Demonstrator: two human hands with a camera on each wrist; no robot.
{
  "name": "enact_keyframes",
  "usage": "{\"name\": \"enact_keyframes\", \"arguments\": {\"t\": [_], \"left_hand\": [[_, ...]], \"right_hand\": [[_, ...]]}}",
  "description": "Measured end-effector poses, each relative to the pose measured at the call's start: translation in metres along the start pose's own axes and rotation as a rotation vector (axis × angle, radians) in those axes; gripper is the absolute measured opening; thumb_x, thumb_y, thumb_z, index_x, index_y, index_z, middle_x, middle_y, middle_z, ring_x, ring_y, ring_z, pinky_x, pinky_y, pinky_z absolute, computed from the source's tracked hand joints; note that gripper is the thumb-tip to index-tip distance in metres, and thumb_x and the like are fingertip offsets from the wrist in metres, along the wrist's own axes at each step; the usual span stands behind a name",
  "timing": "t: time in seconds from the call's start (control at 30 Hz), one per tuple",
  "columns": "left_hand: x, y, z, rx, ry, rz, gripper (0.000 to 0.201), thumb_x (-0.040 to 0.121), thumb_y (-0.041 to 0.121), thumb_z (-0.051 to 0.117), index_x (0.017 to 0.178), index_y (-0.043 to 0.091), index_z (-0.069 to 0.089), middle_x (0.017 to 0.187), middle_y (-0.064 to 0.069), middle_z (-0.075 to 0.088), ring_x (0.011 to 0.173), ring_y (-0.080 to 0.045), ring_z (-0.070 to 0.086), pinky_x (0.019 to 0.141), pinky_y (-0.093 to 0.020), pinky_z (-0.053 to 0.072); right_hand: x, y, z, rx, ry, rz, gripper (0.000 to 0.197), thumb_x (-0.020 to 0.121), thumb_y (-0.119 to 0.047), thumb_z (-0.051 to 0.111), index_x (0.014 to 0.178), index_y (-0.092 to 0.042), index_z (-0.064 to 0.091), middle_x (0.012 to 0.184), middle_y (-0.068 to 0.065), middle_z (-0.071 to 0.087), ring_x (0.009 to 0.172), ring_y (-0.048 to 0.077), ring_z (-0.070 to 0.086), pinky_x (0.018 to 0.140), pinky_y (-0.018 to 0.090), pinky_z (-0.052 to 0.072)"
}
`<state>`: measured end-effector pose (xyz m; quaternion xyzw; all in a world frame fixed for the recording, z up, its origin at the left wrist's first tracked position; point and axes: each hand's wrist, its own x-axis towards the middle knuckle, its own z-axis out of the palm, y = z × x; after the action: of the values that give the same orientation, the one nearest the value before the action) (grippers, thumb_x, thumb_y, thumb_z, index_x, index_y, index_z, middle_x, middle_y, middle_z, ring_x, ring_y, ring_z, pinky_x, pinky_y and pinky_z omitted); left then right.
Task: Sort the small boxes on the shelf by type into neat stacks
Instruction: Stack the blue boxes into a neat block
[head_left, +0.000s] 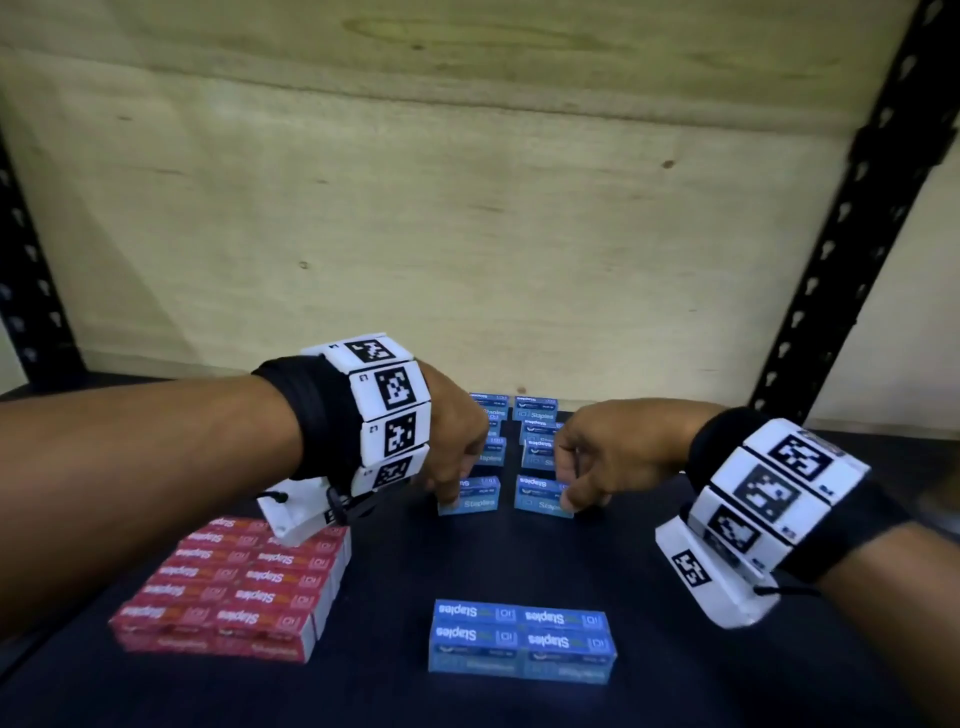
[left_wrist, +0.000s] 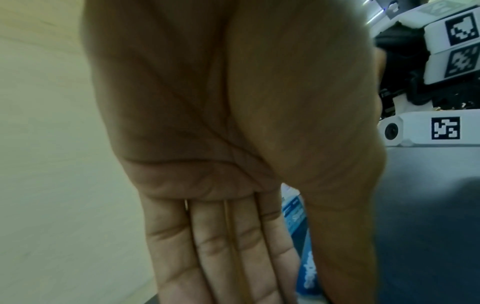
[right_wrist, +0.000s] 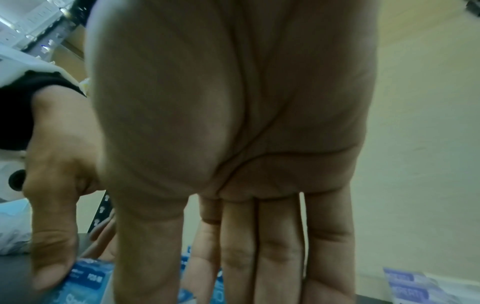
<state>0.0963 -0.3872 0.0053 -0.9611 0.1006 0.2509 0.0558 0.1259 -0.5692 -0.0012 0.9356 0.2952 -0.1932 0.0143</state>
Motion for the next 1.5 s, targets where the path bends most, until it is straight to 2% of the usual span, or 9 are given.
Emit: {"name": "enact_keyframes", "arguments": {"t": [0.17, 0.43, 0.57, 0.73, 0.87, 1.03, 1.27, 1.4, 1.5], "left_hand": [[-0.022, 0.012, 0.009, 0.040, -0.004, 0.014, 0.027, 0.083, 0.039, 0.075, 0.100, 0.019, 0.067, 0.092, 0.003, 0.066, 0.080, -0.013, 0.058, 0.064, -0.022, 0.046], [-0.057, 0.026, 0.022, 0.107, -0.039, 0.058, 0.029, 0.079, 0.046, 0.076, 0.099, 0.027, 0.066, 0.105, 0.004, 0.071, 0.094, -0.014, 0.065, 0.083, -0.031, 0.053], [-0.067, 0.031, 0.026, 0.108, -0.052, 0.083, 0.031, 0.080, 0.041, 0.077, 0.104, 0.023, 0.069, 0.106, 0.003, 0.071, 0.092, -0.012, 0.063, 0.084, -0.033, 0.054], [-0.080, 0.034, 0.030, 0.110, -0.050, 0.100, 0.034, 0.083, 0.030, 0.076, 0.114, 0.021, 0.066, 0.112, -0.001, 0.069, 0.087, -0.010, 0.058, 0.071, -0.023, 0.047], [-0.090, 0.038, 0.030, 0.057, -0.081, 0.115, 0.062, 0.079, 0.024, 0.080, 0.134, 0.023, 0.052, 0.126, 0.003, 0.060, 0.098, -0.010, 0.054, 0.071, -0.017, 0.045], [-0.094, 0.045, 0.043, 0.004, -0.069, 0.104, 0.064, 0.072, 0.044, 0.083, 0.126, 0.027, 0.055, 0.119, 0.004, 0.064, 0.105, -0.015, 0.061, 0.095, -0.035, 0.051], [-0.093, 0.058, 0.051, 0.021, 0.039, 0.082, 0.060, 0.077, 0.046, 0.078, 0.128, 0.027, 0.054, 0.116, 0.005, 0.062, 0.103, -0.015, 0.060, 0.088, -0.033, 0.052], [-0.091, 0.060, 0.052, 0.002, 0.067, 0.082, 0.055, 0.076, 0.046, 0.078, 0.123, 0.026, 0.057, 0.108, 0.005, 0.064, 0.094, -0.014, 0.061, 0.073, -0.027, 0.049], [-0.090, 0.060, 0.053, -0.010, 0.080, 0.082, 0.056, 0.075, 0.047, 0.078, 0.122, 0.027, 0.057, 0.109, 0.006, 0.064, 0.095, -0.013, 0.061, 0.076, -0.027, 0.050]], "right_hand": [[-0.021, -0.007, 0.008, 0.000, -0.018, -0.028, 0.023, 0.081, -0.040, 0.076, 0.094, -0.023, 0.067, 0.093, -0.002, 0.076, 0.084, 0.013, 0.068, 0.083, 0.028, 0.051], [-0.058, -0.015, 0.022, 0.023, -0.004, -0.029, 0.020, 0.080, -0.041, 0.077, 0.092, -0.028, 0.067, 0.080, -0.015, 0.066, 0.074, 0.001, 0.058, 0.072, 0.021, 0.046], [-0.073, -0.016, 0.026, 0.025, -0.020, -0.016, 0.021, 0.080, -0.041, 0.077, 0.093, -0.029, 0.067, 0.087, -0.013, 0.070, 0.082, 0.005, 0.062, 0.083, 0.026, 0.050], [-0.088, -0.018, 0.029, 0.037, -0.034, -0.023, 0.022, 0.081, -0.038, 0.077, 0.098, -0.028, 0.069, 0.095, -0.012, 0.073, 0.092, 0.006, 0.065, 0.090, 0.027, 0.051], [-0.096, -0.020, 0.029, 0.037, -0.066, -0.027, 0.037, 0.080, -0.034, 0.078, 0.114, -0.034, 0.064, 0.095, -0.018, 0.065, 0.094, 0.006, 0.061, 0.087, 0.021, 0.048], [-0.100, -0.030, 0.032, 0.031, -0.120, -0.007, 0.061, 0.069, -0.051, 0.083, 0.122, -0.040, 0.055, 0.104, -0.020, 0.059, 0.100, 0.007, 0.057, 0.099, 0.031, 0.046], [-0.090, -0.044, 0.042, -0.029, -0.061, -0.053, 0.051, 0.070, -0.050, 0.081, 0.114, -0.035, 0.058, 0.104, -0.015, 0.062, 0.095, 0.012, 0.061, 0.089, 0.034, 0.051], [-0.088, -0.050, 0.042, -0.050, -0.057, -0.066, 0.049, 0.072, -0.047, 0.081, 0.114, -0.034, 0.058, 0.105, -0.012, 0.063, 0.094, 0.013, 0.061, 0.088, 0.035, 0.052], [-0.086, -0.052, 0.043, -0.056, -0.068, -0.062, 0.049, 0.073, -0.047, 0.080, 0.115, -0.034, 0.057, 0.106, -0.012, 0.063, 0.095, 0.013, 0.061, 0.089, 0.037, 0.052]]}}
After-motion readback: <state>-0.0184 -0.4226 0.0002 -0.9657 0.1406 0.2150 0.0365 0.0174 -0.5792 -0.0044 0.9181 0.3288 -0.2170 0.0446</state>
